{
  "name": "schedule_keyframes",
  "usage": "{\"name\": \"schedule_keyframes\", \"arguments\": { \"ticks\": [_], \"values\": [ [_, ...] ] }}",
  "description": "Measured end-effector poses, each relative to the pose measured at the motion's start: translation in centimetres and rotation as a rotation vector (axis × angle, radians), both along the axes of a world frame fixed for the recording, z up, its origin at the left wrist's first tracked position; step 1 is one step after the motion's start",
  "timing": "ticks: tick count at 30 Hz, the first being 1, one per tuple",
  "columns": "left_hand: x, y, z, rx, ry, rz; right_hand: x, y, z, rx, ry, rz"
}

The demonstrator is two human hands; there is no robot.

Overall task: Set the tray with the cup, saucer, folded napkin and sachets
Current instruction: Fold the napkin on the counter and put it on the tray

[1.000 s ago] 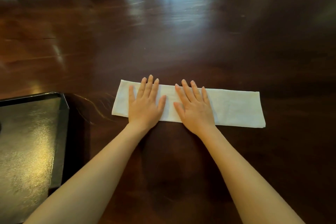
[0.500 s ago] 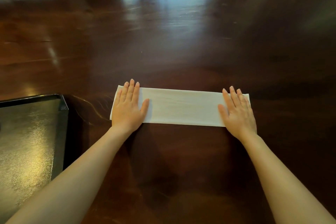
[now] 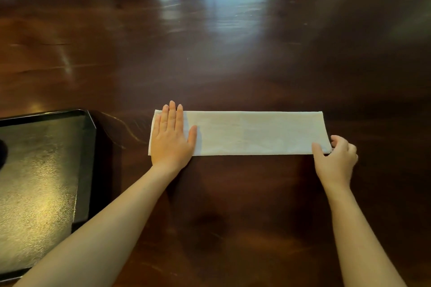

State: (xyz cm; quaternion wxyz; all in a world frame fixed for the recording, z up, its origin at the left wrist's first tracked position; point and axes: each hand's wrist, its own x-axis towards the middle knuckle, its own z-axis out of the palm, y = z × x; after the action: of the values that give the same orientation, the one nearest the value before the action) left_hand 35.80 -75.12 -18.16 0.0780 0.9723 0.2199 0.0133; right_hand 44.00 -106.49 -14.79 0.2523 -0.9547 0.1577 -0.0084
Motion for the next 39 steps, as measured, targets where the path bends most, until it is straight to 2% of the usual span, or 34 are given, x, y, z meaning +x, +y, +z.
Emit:
{"name": "schedule_keyframes", "arguments": {
  "ticks": [5, 8, 11, 13, 15, 18, 22, 25, 28, 34, 39],
  "values": [
    [0.0, 0.0, 0.1, -0.004, -0.014, -0.001, 2.5, -0.2, 1.6, 0.308, 0.2, -0.199],
    [0.0, -0.1, 0.2, -0.01, -0.019, -0.002, 3.2, -0.9, 2.0, 0.584, 0.267, -0.187],
    [0.0, -0.1, 0.2, -0.022, -0.024, -0.004, 2.9, 0.1, 2.3, 0.815, 0.177, -0.154],
    [0.0, -0.1, 0.2, -0.016, -0.022, -0.002, 2.3, 1.6, 2.2, 0.87, 0.074, -0.145],
    [0.0, -0.1, 0.1, -0.001, -0.018, 0.0, 1.7, 3.4, 1.8, 0.812, 0.043, -0.132],
    [0.0, -0.1, 0.1, 0.0, -0.02, 0.003, 0.8, 5.3, 1.4, 0.564, -0.025, 0.013],
    [0.0, -0.1, 0.0, -0.002, -0.016, 0.0, -0.9, 7.6, 0.4, 0.271, -0.217, 0.587],
    [0.1, -0.1, 0.0, -0.006, -0.014, 0.006, -1.4, 7.9, -1.4, -0.103, -0.148, 0.822],
    [0.1, -0.1, -0.1, -0.008, -0.011, 0.006, -1.5, 7.7, -2.1, -0.247, -0.068, 0.887],
    [0.1, 0.0, -0.4, 0.008, -0.001, 0.008, -1.4, 7.6, -2.2, -0.41, 0.021, 0.98],
    [0.2, 0.1, -0.2, 0.003, 0.015, -0.003, -1.2, 7.3, -1.8, -0.418, 0.066, 1.047]
  ]
}}
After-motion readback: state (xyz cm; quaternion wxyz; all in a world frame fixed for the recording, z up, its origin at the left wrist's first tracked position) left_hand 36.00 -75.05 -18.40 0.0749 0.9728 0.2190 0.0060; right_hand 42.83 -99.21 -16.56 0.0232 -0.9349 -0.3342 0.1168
